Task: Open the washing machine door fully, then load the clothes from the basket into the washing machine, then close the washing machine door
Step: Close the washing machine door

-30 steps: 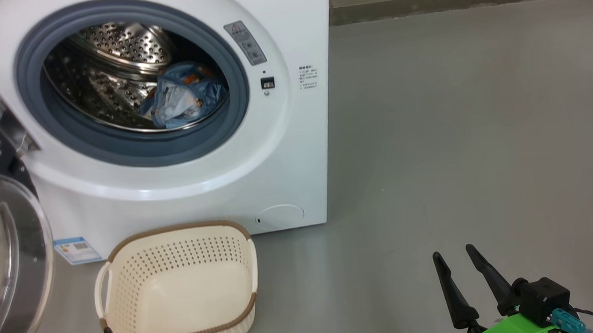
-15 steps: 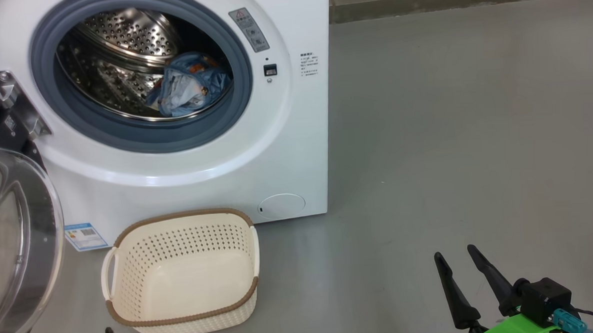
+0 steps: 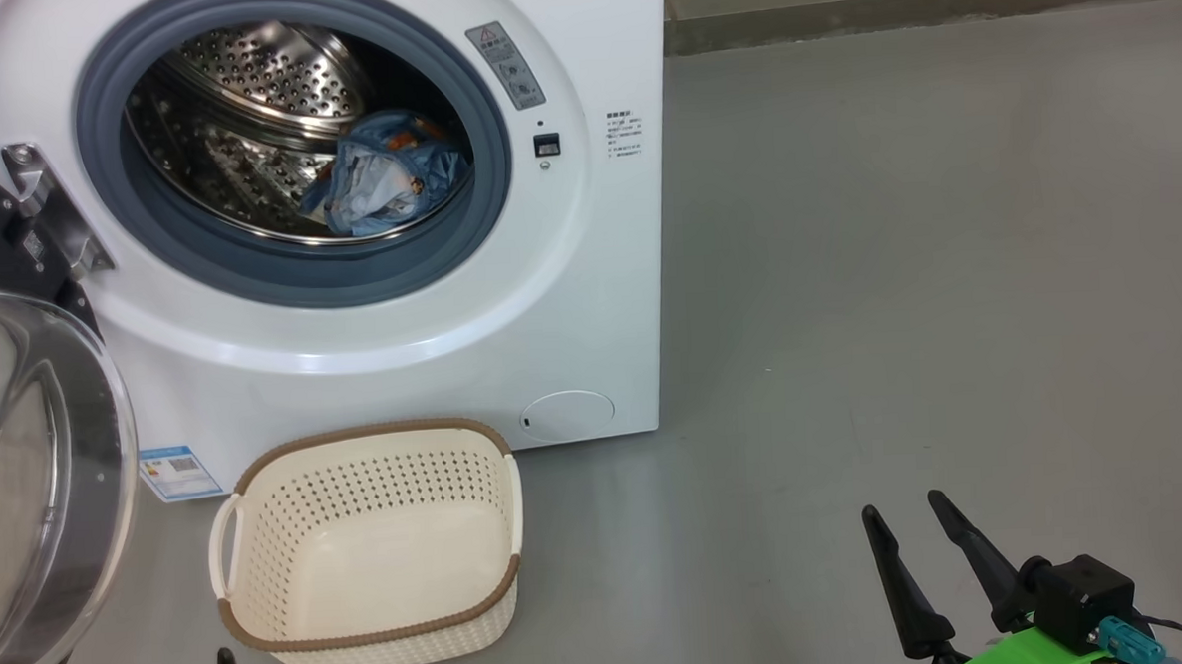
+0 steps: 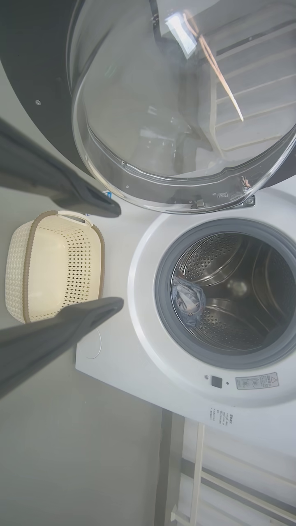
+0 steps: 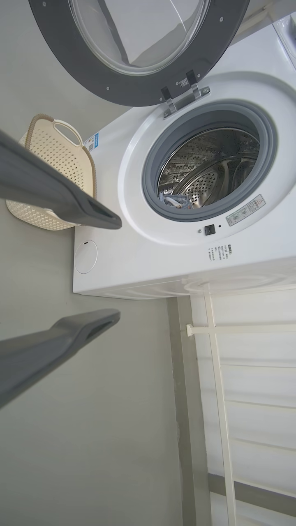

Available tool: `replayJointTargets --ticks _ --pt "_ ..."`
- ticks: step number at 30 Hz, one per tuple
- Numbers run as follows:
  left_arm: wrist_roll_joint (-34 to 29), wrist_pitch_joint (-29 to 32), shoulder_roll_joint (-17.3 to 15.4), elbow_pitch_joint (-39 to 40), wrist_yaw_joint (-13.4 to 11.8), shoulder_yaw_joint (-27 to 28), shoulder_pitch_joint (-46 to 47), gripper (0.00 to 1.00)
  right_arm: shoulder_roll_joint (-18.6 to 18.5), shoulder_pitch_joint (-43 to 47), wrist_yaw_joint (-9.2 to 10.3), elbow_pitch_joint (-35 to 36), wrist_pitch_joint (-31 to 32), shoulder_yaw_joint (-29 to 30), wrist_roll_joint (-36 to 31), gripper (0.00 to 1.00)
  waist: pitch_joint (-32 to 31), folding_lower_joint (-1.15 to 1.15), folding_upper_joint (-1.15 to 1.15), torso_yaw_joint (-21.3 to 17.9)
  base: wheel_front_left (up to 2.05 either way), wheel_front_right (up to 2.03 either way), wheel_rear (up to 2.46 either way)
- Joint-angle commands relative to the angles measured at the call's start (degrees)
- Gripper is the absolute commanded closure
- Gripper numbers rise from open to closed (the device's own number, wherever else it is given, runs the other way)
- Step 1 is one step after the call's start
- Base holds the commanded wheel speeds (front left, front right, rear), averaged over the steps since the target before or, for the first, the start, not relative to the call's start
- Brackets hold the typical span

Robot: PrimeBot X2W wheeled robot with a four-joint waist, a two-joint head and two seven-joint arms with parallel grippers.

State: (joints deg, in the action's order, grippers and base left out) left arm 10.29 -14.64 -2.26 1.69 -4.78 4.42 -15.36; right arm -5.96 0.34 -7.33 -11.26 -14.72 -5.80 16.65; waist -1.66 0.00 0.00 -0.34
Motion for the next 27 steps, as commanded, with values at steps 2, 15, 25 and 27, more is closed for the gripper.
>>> replayJointTargets --ticks 2,15,25,27 --pt "-0.53 -0.36 -0.62 1.73 -0.21 1.63 1.34 0.00 -0.70 -0.20 -0.16 1.08 -0.28 -1.63 0.16 0.00 -0.04 0.00 0.00 0.17 0.00 0.00 0.00" --pt "-0.31 -0.36 -0.62 1.64 -0.83 1.77 0.97 0.00 -0.85 0.73 -0.16 0.90 -0.28 -1.14 0.16 0.00 -0.81 0.00 0.00 3.00 0.00 0.00 0.00" --pt "0.14 -0.36 -0.62 1.07 -1.50 2.21 -0.42 0.00 -0.59 1.75 -0.16 0.66 -0.28 -1.55 0.44 0.00 -1.56 0.00 0.00 11.53 0.00 0.00 0.00" --pt "0.09 -0.36 -0.62 0.95 -1.56 2.19 -0.62 0.00 -0.45 1.98 -0.16 0.68 -0.28 -1.50 0.43 0.00 -1.68 0.00 0.00 13.34 0.00 0.00 0.00"
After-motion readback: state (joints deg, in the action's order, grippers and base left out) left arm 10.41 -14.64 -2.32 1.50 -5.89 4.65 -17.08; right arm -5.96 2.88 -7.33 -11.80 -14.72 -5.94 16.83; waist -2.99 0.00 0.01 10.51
